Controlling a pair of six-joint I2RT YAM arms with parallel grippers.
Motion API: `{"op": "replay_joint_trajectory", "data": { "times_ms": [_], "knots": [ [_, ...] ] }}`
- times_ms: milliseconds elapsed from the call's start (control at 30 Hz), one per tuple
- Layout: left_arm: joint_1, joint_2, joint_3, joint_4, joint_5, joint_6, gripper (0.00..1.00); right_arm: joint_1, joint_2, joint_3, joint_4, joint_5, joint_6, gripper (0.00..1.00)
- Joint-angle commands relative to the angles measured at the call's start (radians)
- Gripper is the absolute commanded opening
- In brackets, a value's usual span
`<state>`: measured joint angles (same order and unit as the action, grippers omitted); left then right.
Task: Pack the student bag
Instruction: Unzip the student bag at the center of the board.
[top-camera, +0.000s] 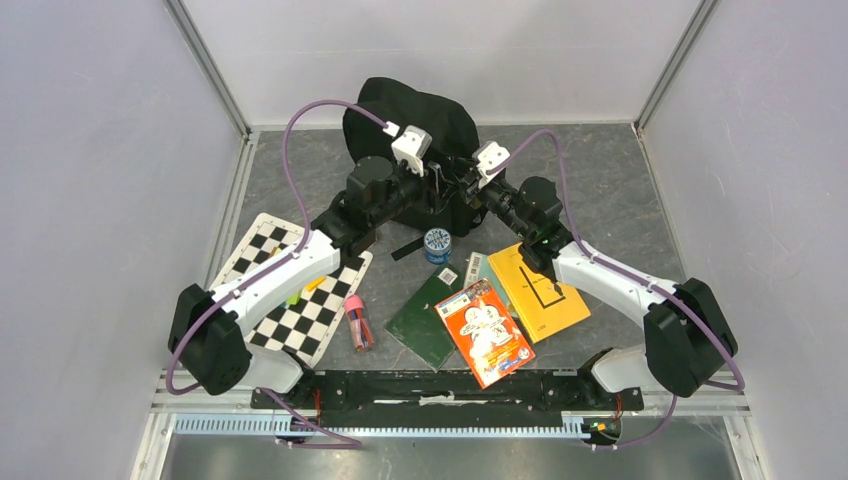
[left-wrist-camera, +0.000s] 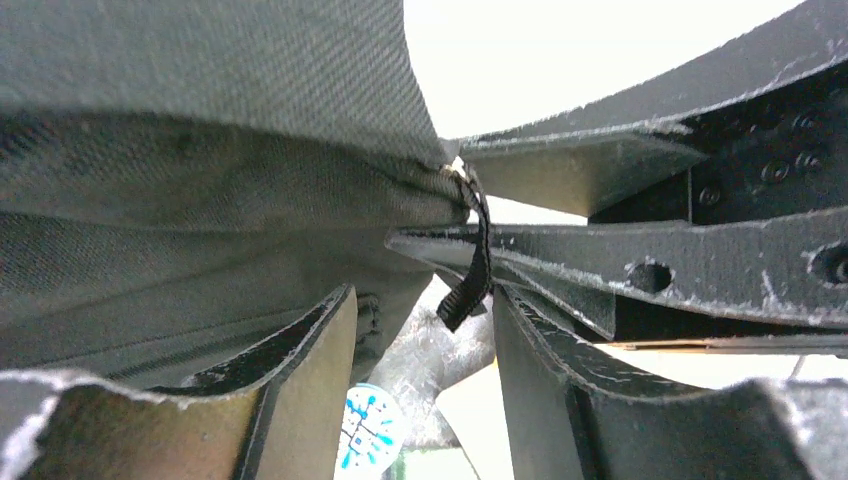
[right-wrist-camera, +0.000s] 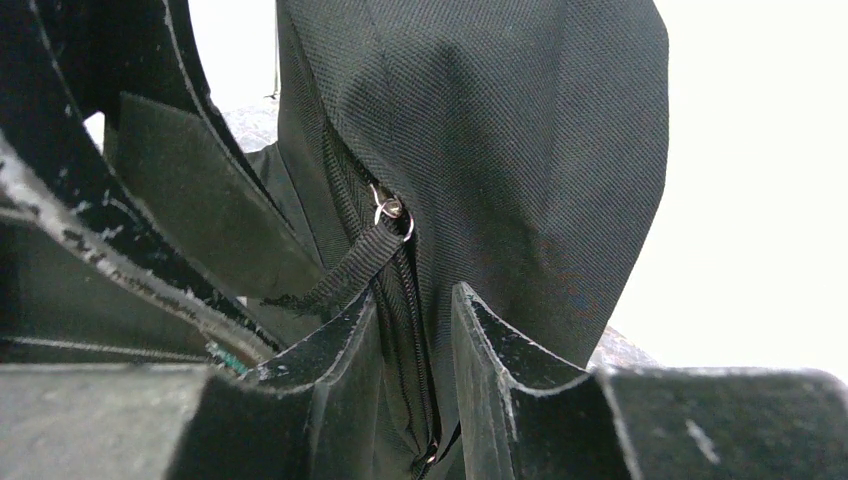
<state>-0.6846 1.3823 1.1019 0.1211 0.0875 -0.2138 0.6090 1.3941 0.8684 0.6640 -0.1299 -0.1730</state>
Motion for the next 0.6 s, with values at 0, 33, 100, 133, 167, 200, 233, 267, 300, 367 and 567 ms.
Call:
{"op": "replay_joint_trajectory", "data": {
  "times_ms": [0, 33, 100, 133, 167, 200, 233, 267, 300, 367, 567],
  "knots": [
    [0.003, 0.017, 0.087, 0.028, 0.025, 0.081, 0.58, 0.004, -0.021, 0.003, 0.020, -0.001, 0.009, 0.36],
    [0.003, 0.021, 0.092, 0.028, 0.027, 0.085, 0.58, 0.004, -0.020, 0.004, 0.019, -0.003, 0.009, 0.36],
    [0.003, 0.023, 0.095, 0.029, 0.028, 0.095, 0.56, 0.004, -0.020, 0.006, 0.017, -0.004, 0.008, 0.36],
    [0.003, 0.023, 0.096, 0.029, 0.028, 0.099, 0.54, 0.005, -0.017, 0.007, 0.014, -0.005, 0.009, 0.36],
    [0.003, 0.022, 0.097, 0.029, 0.029, 0.107, 0.52, 0.004, -0.018, 0.008, 0.013, -0.006, 0.008, 0.36],
    [0.003, 0.023, 0.095, 0.029, 0.031, 0.110, 0.50, 0.004, -0.016, 0.009, 0.012, -0.006, 0.007, 0.36],
    [0.003, 0.022, 0.097, 0.028, 0.037, 0.117, 0.47, 0.005, -0.016, 0.008, 0.012, -0.006, 0.006, 0.36],
    [0.002, 0.022, 0.096, 0.028, 0.045, 0.124, 0.44, 0.005, -0.014, 0.009, 0.010, -0.007, 0.006, 0.36],
    [0.003, 0.021, 0.096, 0.028, 0.056, 0.128, 0.39, 0.004, -0.013, 0.010, 0.011, -0.007, 0.006, 0.36],
    [0.003, 0.019, 0.098, 0.030, 0.085, 0.142, 0.31, 0.005, -0.010, 0.012, 0.007, -0.010, 0.006, 0.36],
    [0.003, -0.003, 0.095, 0.023, 0.125, 0.154, 0.02, 0.003, -0.008, 0.011, -0.002, -0.009, 0.005, 0.36]
  ]
}}
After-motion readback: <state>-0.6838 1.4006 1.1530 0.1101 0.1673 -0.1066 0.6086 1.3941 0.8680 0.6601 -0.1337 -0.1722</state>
